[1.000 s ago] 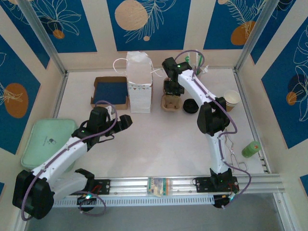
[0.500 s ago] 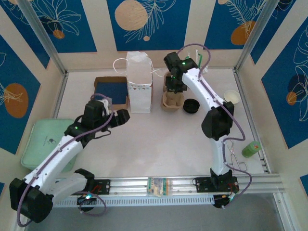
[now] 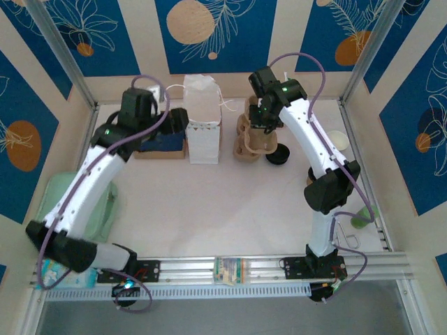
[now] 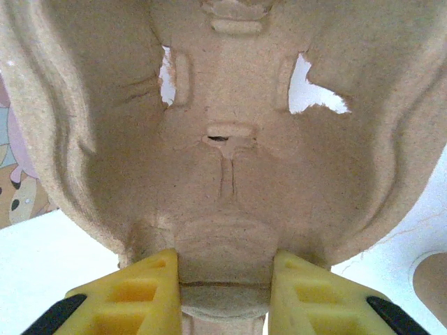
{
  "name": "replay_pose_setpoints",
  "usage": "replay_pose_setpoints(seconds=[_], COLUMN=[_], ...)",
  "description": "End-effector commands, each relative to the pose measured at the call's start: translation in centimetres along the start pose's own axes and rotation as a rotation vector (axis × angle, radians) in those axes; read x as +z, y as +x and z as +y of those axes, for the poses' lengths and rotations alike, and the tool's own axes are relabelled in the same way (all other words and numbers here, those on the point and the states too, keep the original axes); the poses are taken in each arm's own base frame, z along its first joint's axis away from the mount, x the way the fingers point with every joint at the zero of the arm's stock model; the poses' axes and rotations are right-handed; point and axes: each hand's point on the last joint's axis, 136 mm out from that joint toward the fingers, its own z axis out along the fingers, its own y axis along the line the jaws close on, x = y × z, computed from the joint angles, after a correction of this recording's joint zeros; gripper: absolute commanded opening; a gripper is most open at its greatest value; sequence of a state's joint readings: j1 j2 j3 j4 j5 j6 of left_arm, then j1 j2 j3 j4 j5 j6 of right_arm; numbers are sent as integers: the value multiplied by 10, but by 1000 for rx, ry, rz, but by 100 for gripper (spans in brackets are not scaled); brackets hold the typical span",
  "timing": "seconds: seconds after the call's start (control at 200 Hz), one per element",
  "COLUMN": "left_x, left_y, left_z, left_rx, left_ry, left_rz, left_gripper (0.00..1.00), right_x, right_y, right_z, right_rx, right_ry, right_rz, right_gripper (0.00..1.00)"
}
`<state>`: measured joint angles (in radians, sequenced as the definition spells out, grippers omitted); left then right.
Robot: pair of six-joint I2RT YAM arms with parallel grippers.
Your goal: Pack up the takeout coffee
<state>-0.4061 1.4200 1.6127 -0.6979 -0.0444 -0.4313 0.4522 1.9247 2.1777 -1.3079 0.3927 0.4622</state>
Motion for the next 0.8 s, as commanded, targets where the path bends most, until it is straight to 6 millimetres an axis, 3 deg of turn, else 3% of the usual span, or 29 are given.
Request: replay_pose_setpoints(seconds=[0.0, 0.155, 0.295, 0.545, 0.795], left_x=[15, 48, 76, 106, 117], left_y=[-18, -46, -56, -44, -31], left_z=[18, 20, 27, 35, 38], left_rx=[100, 151, 160, 171, 165], left_ry=[-119, -176, -206, -221, -222], left_rz=[45, 86, 124, 193, 233], left_gripper=[84, 80, 77, 71, 61], right_x=[-30, -37, -43, -53, -56], right_y=[3, 5, 8, 10, 10], right_z=[-3, -3, -1, -1, 2], right_rx=[-20, -23, -30, -34, -40], right_ry=[-29, -43, -58, -71, -78], right_rz=[-28, -32, -41, -54, -62], right_gripper=[29, 29, 29, 29, 29])
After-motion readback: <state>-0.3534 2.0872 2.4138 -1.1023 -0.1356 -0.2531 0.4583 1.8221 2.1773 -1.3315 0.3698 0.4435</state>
